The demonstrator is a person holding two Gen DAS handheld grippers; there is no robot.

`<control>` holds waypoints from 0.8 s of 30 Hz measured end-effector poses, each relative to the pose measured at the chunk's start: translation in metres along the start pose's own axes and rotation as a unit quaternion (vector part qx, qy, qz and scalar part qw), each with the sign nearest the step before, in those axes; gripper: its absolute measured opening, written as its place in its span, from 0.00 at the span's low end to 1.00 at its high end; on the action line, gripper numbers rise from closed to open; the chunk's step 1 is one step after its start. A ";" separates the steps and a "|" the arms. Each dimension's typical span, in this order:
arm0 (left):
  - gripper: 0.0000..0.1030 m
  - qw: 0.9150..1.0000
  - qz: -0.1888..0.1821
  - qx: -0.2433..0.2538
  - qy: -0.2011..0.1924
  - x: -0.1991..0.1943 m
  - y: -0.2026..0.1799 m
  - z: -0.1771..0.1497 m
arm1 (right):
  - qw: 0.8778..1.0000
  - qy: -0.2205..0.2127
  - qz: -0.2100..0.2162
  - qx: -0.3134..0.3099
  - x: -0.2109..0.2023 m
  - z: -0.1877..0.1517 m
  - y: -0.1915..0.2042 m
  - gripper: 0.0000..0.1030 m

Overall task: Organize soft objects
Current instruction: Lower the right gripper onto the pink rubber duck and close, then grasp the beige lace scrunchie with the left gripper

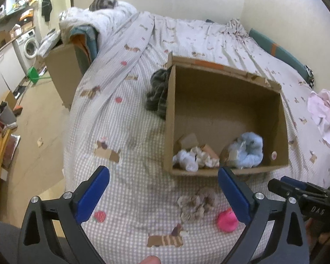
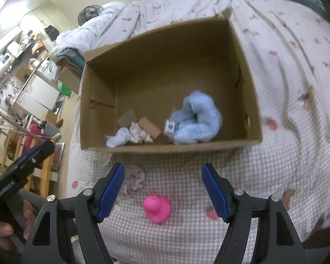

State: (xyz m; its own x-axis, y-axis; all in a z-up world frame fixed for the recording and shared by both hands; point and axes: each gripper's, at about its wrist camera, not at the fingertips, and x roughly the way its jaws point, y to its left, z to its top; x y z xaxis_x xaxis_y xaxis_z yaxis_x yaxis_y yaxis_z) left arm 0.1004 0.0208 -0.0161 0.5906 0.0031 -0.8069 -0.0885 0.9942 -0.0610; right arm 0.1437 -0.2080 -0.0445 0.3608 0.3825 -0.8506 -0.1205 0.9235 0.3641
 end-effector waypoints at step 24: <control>0.95 0.994 -0.005 -0.047 0.095 0.040 0.020 -0.034 | 0.980 0.177 -0.041 -0.086 0.103 -0.054 0.042 0.46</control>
State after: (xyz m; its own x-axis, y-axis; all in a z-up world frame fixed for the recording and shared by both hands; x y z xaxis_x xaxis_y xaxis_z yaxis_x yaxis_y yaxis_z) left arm 0.0948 0.0372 -0.0692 0.4306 -0.0354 -0.9018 -0.1639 0.9795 -0.1167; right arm 0.1258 -0.1281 -0.1371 0.0364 0.2648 -0.9636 -0.2699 0.9310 0.2457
